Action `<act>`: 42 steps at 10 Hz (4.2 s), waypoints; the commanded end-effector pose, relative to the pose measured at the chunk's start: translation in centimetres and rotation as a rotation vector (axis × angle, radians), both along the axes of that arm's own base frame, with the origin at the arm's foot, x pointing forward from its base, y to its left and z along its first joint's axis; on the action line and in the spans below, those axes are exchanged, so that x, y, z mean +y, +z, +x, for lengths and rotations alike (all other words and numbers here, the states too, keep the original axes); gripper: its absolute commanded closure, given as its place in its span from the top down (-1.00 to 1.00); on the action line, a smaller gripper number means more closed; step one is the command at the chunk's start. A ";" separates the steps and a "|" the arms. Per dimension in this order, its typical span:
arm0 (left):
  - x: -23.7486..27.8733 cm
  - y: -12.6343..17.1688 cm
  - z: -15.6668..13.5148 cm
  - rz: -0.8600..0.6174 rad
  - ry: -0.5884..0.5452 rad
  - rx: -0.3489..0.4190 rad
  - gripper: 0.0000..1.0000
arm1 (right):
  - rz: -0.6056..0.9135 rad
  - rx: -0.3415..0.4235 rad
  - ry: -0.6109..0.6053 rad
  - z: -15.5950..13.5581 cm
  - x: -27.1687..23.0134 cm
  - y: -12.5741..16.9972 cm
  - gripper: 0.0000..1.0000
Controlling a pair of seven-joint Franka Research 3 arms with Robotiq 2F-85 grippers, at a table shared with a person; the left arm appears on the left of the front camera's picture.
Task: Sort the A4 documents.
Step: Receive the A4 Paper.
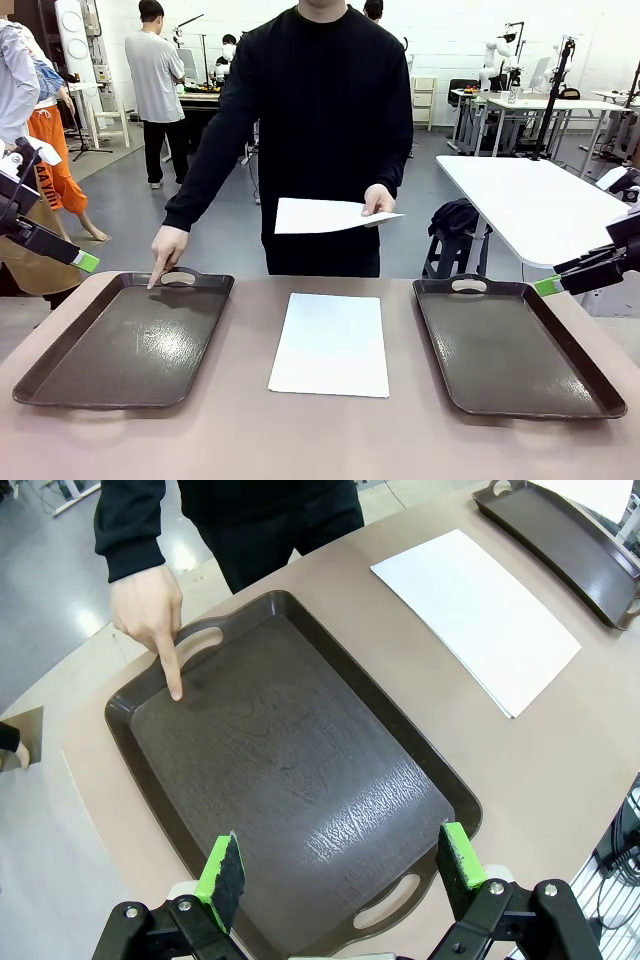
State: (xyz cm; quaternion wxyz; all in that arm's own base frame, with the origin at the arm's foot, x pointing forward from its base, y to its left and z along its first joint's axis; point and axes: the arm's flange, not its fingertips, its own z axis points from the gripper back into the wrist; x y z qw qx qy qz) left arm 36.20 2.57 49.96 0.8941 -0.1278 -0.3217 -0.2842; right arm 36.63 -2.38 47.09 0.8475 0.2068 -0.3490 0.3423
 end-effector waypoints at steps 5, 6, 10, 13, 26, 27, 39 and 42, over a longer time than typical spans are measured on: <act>0.1 -0.1 0.1 -0.005 -0.006 0.000 1.00 | 0.016 -0.012 0.017 0.4 -0.1 -0.2 1.00; 0.1 -0.1 0.1 -0.005 -0.006 0.000 1.00 | 0.016 -0.012 0.017 0.4 -0.1 -0.2 1.00; -0.1 -0.9 1.6 -0.141 0.019 0.021 1.00 | 0.016 -0.012 0.017 0.4 -0.1 -0.2 1.00; -3.0 -2.9 7.5 -0.386 0.023 0.118 1.00 | 0.016 -0.012 0.017 0.4 -0.1 -0.2 1.00; -18.3 -5.5 27.6 -0.929 -0.109 0.643 1.00 | 0.016 -0.012 0.017 0.4 -0.1 -0.2 1.00; -19.5 -6.0 27.9 -0.913 -0.111 0.695 1.00 | 0.016 -0.012 0.017 0.4 -0.1 -0.2 1.00; -22.5 -9.5 28.3 -1.057 -0.059 0.919 0.64 | 0.016 -0.012 0.017 0.4 -0.1 -0.2 1.00; -22.8 -10.2 28.0 -1.065 -0.090 0.961 0.15 | 0.016 -0.012 0.017 0.4 -0.1 -0.2 1.00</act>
